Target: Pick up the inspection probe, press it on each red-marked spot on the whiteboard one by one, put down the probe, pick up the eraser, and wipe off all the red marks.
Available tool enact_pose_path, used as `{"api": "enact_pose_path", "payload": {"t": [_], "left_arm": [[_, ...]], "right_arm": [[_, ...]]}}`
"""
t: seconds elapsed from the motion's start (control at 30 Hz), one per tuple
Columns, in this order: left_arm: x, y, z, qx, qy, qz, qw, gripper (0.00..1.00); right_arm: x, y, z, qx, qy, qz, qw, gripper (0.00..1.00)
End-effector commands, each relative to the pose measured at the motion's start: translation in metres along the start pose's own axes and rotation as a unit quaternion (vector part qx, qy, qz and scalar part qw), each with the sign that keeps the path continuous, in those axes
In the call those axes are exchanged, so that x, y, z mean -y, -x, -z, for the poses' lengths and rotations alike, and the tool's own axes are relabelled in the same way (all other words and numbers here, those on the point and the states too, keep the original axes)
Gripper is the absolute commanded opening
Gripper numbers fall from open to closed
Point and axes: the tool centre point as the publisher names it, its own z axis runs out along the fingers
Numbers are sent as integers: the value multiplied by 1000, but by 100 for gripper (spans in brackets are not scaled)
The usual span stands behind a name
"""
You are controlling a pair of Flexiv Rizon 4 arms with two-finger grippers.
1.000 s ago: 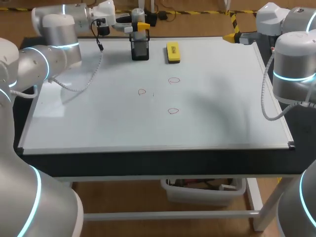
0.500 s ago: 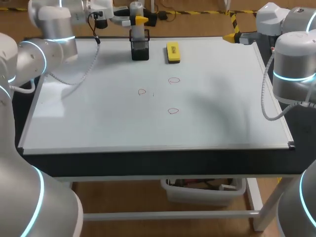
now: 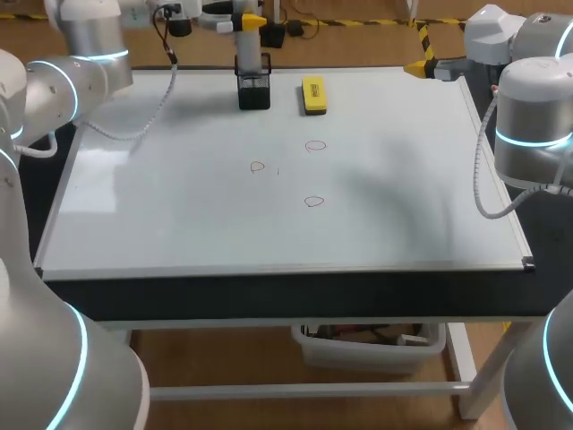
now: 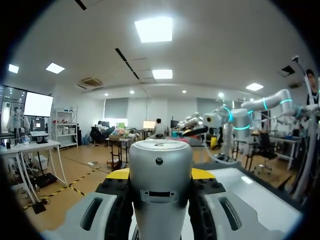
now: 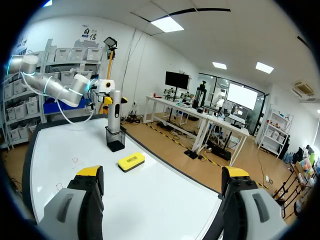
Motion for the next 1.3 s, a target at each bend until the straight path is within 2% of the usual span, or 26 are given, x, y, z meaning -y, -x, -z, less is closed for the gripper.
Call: {"api": "enact_pose_path", "payload": {"t": [0.03, 0.5, 0.73, 1.3], "left_arm": [[10, 6, 1, -38, 6, 5, 999, 0], [42, -2, 6, -30, 4, -7, 1000, 0], [52, -9, 17, -26, -2, -15, 1000, 0], [56, -30, 80, 10, 6, -30, 999, 0]], "right_arm": [[0, 0, 0, 0, -1, 0, 1000, 100], [0, 0, 0, 0, -1, 0, 1000, 100], [0, 0, 0, 0, -1, 0, 1000, 100], [0, 0, 0, 0, -1, 0, 1000, 100]]}}
